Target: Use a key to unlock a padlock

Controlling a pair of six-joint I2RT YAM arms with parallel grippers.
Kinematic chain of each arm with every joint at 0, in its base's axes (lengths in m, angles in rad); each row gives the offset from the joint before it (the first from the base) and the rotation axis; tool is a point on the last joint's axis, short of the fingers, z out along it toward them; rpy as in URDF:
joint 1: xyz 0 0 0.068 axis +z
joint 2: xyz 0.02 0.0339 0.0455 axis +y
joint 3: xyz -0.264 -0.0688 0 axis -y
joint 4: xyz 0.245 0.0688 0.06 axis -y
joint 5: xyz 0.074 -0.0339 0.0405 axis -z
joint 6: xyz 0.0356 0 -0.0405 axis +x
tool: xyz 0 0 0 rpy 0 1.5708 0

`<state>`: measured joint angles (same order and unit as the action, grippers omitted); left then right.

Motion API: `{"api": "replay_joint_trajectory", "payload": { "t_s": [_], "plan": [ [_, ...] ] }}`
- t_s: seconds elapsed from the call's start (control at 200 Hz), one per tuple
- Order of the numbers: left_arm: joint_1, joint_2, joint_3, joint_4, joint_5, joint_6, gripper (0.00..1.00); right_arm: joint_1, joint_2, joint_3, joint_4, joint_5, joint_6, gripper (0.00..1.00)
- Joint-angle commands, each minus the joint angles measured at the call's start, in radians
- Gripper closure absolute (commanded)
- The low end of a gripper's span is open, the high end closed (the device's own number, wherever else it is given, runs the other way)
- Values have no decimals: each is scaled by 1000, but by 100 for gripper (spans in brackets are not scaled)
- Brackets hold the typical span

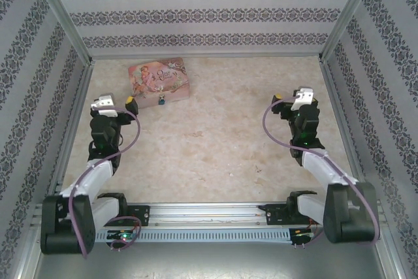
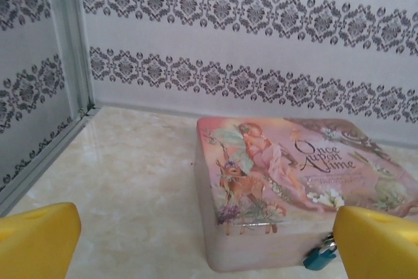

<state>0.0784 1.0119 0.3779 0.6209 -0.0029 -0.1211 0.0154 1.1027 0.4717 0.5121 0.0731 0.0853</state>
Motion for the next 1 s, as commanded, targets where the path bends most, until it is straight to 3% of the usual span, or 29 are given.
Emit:
{"api": "replay_joint_trajectory", "payload": {
  "t_s": [0.0, 0.125, 0.28, 0.565, 0.63, 0.77, 0.914, 0.994],
  "plan": [
    [-8, -75, 101, -327, -37, -81, 1, 6, -60, 91, -285, -69, 87, 1],
    [-6, -104, 203, -533, -89, -162, 1, 22, -54, 180, -424, -172, 217, 2],
    [5, -89, 302, -701, -123, -289, 1, 87, 30, 262, -458, -279, 365, 2],
    [83, 84, 440, -832, 91, -449, 1, 269, 310, 451, -420, -353, 462, 2],
    [102, 123, 455, -819, 161, -469, 0, 302, 376, 504, -411, -361, 472, 1],
    [140, 197, 496, -803, 312, -492, 8, 340, 510, 604, -365, -398, 545, 2],
    [196, 252, 502, -710, 428, -532, 13, 352, 661, 737, -335, -529, 625, 1],
    [217, 295, 515, -661, 481, -548, 14, 364, 727, 802, -336, -539, 651, 2]
  ]
}}
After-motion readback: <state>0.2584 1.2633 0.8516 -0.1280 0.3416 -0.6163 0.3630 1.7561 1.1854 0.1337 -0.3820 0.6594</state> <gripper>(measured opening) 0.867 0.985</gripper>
